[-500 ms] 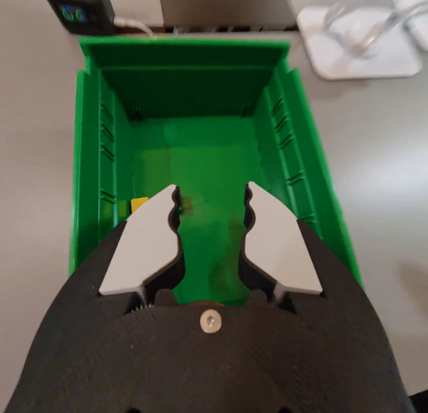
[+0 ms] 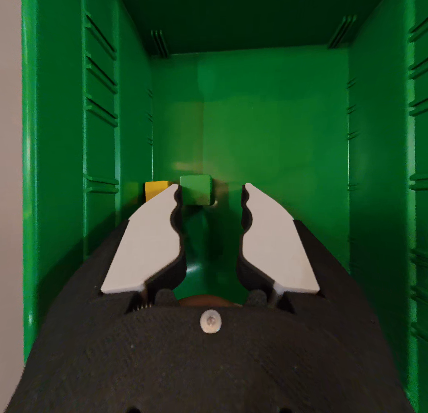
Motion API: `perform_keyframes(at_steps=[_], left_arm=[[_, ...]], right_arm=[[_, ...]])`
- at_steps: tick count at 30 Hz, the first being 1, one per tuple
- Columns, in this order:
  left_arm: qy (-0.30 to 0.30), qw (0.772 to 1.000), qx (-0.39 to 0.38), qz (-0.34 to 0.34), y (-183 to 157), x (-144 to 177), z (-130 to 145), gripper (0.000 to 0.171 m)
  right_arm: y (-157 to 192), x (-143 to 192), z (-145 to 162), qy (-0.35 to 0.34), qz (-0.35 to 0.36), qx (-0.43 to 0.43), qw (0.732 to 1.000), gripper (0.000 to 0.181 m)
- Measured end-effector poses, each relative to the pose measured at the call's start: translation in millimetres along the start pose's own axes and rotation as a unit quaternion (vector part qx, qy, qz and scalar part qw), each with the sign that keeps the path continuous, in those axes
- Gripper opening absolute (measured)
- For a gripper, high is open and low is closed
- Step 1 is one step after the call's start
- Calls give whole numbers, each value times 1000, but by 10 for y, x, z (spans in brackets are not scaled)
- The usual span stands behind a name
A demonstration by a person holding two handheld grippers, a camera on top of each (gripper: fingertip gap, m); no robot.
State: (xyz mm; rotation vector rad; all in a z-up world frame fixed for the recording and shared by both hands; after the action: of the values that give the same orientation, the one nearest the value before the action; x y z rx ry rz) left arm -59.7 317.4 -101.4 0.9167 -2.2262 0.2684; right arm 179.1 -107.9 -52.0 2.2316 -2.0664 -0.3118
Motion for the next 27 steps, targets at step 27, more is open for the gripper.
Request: perform_keyframes(at_steps=[27], left_arm=[[-218, 969, 12, 118, -593, 790, -649, 28]], right_arm=[[-31, -81, 125, 17, -15, -49, 999, 65]])
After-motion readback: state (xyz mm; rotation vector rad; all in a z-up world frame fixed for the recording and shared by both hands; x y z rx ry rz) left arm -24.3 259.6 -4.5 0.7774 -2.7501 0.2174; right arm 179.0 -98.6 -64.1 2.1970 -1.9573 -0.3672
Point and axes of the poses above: each gripper's, where its closed fingertips meet, x back along the fingers, z out of its underside, y = z × x across the jaws, the point moved 6 cm from there along x, back along the fingers, and after that the axes turned 14 degrees about -y, right-handed, at the moved point
